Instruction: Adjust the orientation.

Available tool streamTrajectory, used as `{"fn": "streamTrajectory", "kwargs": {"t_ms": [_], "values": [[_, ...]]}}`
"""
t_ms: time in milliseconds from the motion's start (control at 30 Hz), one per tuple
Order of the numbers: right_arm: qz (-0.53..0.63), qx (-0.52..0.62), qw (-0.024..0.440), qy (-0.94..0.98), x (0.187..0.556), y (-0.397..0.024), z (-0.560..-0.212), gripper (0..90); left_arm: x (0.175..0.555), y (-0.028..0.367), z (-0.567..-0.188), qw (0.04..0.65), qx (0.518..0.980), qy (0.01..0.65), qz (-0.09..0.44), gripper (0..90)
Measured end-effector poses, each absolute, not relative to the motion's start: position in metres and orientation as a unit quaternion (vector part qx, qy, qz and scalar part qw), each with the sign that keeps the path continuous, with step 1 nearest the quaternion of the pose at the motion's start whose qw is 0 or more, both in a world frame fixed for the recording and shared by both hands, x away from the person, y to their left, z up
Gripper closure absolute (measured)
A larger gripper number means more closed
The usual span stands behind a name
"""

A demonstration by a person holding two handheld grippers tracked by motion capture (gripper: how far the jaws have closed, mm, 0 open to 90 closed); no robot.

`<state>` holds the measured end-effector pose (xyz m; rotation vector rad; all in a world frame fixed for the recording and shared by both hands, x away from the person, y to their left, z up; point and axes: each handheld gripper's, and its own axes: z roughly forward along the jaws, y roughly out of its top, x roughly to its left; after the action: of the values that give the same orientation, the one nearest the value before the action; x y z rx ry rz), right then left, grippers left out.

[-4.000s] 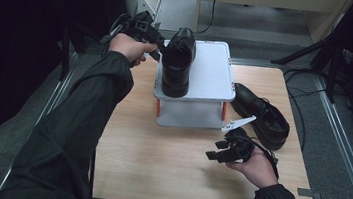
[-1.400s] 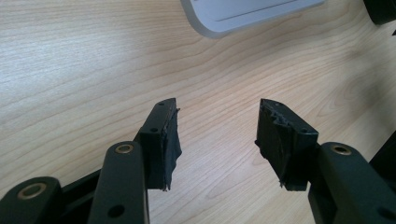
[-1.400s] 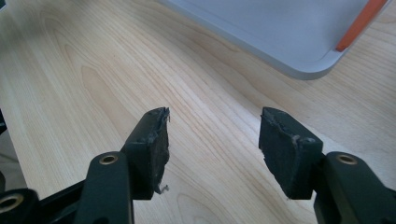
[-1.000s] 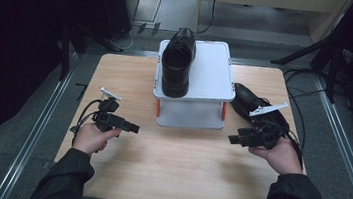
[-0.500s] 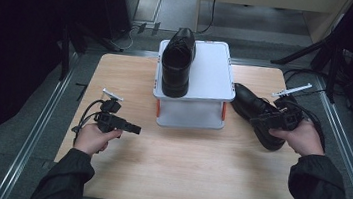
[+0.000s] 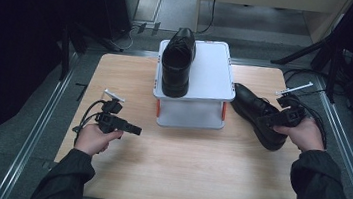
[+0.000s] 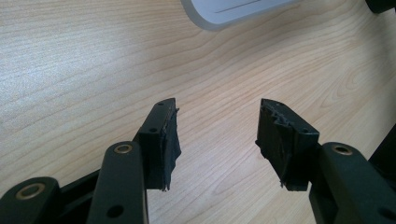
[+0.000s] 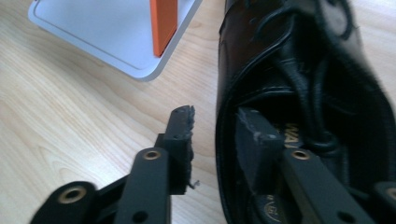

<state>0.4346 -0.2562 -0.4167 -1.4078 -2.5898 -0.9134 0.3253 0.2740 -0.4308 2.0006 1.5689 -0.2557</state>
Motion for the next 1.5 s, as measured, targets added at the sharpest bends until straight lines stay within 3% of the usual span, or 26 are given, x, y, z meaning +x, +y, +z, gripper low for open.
{"fn": "streamTrajectory", "kwargs": {"t_ms": [67,200,400,1133,1300,1500], "values": [[-0.292,-0.459,0.029,-0.838,0.435,-0.255,-0.417,72.7,0.325,0.274,-0.431,0.289,0.750,0.588,-0.096,47.5],[-0.269,-0.475,0.023,-0.838,0.438,-0.249,-0.420,85.6,0.325,0.274,-0.431,0.288,0.752,0.586,-0.098,47.5],[-0.258,-0.497,0.027,-0.828,0.439,-0.246,-0.418,87.1,0.326,0.274,-0.432,0.287,0.750,0.588,-0.099,47.6],[-0.265,-0.561,0.084,-0.780,0.456,-0.200,-0.418,84.8,0.325,0.277,-0.432,0.289,0.745,0.592,-0.105,47.7],[-0.268,-0.547,0.083,-0.789,0.456,-0.202,-0.419,75.8,0.325,0.276,-0.433,0.289,0.746,0.591,-0.104,47.6],[-0.271,-0.547,0.088,-0.787,0.456,-0.213,-0.405,73.6,0.325,0.278,-0.433,0.288,0.746,0.591,-0.105,47.6]]}}
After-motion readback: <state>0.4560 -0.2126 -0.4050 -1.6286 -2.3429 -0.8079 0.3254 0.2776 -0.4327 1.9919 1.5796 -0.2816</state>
